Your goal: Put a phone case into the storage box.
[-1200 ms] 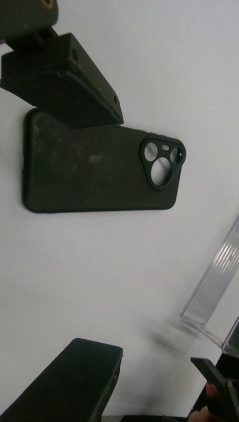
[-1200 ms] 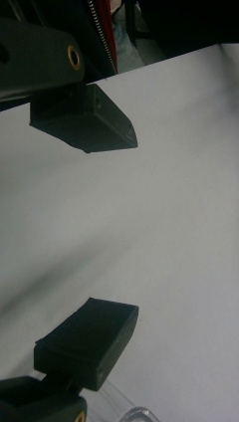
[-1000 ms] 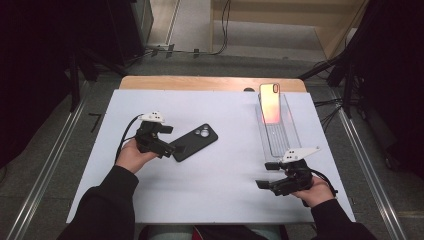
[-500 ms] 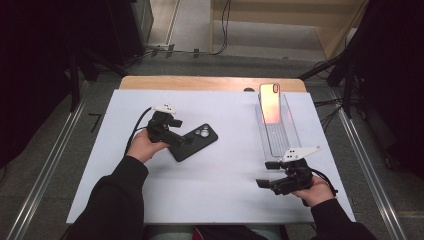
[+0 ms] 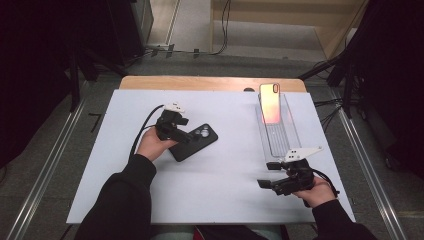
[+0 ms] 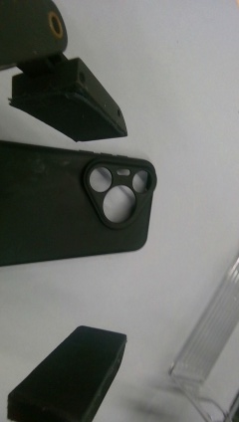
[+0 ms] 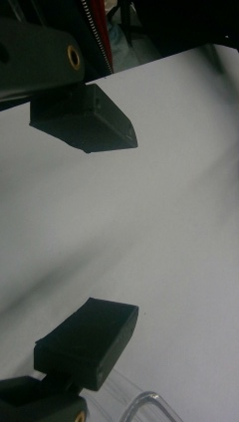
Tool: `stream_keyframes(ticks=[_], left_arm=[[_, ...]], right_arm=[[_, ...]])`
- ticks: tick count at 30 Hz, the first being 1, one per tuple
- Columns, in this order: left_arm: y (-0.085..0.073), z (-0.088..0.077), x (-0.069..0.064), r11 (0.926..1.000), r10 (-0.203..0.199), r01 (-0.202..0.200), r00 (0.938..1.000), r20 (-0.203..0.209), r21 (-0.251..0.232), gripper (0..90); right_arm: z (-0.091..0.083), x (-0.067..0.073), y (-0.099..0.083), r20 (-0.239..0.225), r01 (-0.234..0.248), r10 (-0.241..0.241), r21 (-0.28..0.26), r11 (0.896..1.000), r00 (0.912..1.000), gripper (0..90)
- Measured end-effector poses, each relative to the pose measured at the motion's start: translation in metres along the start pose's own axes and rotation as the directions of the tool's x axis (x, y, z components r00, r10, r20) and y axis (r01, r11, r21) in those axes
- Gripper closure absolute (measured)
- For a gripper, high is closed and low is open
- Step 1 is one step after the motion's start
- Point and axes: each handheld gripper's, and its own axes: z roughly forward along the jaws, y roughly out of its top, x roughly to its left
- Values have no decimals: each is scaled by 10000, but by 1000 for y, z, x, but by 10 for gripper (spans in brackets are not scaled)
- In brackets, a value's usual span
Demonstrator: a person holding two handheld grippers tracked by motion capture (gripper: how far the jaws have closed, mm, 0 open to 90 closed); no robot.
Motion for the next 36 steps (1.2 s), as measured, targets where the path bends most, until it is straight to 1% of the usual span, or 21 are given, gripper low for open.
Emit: stream_keyframes(ticks=[2,3,6,8,11,13,15,16,19,20,22,23,26,28,30,32,34,36], left_arm=[[-1,3,0,9999,-105,105,9999,-10,18,84],[-2,4,1,10000,-62,62,10000,42,30,86],[-5,6,1,9998,186,-186,9998,-76,86,86],[-7,8,0,9996,249,-248,9996,-138,94,86],[-9,11,0,9996,270,-267,9995,-172,128,86],[-12,12,0,9996,285,-285,9995,-148,-6,86],[-14,13,1,9996,277,-277,9995,-156,-9,87],[-16,13,2,9995,323,-322,9992,-239,37,87],[-19,15,3,9995,275,-271,9991,-307,135,87],[-20,14,3,9991,382,-375,9986,-358,201,87],[-22,15,3,9990,427,-421,9983,-408,171,87],[-24,16,3,9992,377,-371,9985,-390,156,87],[-27,21,4,9990,312,-294,9981,-530,350,87],[-29,24,3,9975,446,-410,9970,-637,576,88],[-30,27,2,9962,574,-521,9954,-763,697,88],[-32,30,1,9961,533,-474,9955,-790,742,88],[-34,32,1,9944,656,-583,9944,-832,879,88],[-36,34,0,9937,795,-717,9927,-912,857,88]], right_arm=[[0,0,0,13,21,-21,-6,10000,10000,194],[-1,0,0,23,6,-6,-11,10000,10000,194],[-1,0,-1,39,-24,24,-13,10000,10000,194],[-2,0,-1,54,-54,54,2,10000,10000,194],[-2,0,-1,58,-62,62,-7,10000,10000,194],[-2,0,-1,76,-41,41,-14,10000,10000,194],[-2,0,-1,74,-33,33,-31,10000,10000,195],[-2,1,-1,81,-27,28,-42,10000,10000,195],[-2,0,-1,78,-33,33,-40,10000,10000,194],[-2,0,-1,79,-26,26,-28,10000,10000,194],[-2,0,-1,84,-21,21,-2,10000,10000,194],[-1,0,-1,85,-21,21,8,10000,10000,195],[-1,1,-1,67,-55,55,37,10000,10000,194],[-1,0,-1,59,-46,46,41,10000,10000,194],[-1,0,-1,79,-118,117,61,9999,9999,194],[-1,0,-1,80,-97,97,82,9999,9999,194],[-1,0,-1,72,-78,78,77,9999,9999,194],[-1,0,-1,62,-69,69,72,10000,10000,195]])
